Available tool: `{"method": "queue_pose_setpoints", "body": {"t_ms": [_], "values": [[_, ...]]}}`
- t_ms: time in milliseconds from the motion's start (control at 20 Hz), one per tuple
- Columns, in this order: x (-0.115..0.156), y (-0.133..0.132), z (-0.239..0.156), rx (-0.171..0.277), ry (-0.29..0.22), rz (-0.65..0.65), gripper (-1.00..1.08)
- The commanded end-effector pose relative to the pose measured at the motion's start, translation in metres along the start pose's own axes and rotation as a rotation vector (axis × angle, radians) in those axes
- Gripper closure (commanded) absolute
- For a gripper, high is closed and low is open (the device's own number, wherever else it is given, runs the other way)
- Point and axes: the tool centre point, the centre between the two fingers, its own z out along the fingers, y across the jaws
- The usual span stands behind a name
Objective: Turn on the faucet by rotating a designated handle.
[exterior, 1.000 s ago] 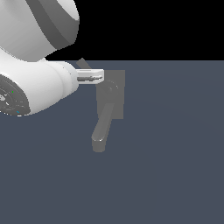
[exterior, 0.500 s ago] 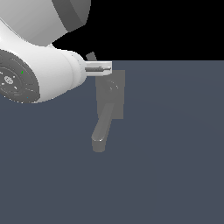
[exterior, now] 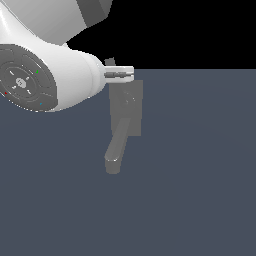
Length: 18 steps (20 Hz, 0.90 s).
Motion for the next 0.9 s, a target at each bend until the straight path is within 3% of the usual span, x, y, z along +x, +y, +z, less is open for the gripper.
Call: {"method": "queue_pose_setpoints", "body": {"t_ms": [0,650,700,850], "values": [[-0.008,-0.017,0.003,0.014,-0.012,0.003,1.08],[-0.029,-0.062,0.005,0.013,-0.031,0.007,1.08],[-0.007,-0.047,-0.003,-0.004,0.011,0.001,1.08],[-0.007,-0.060,-0.002,-0.002,0.004,0.002,1.08]]}}
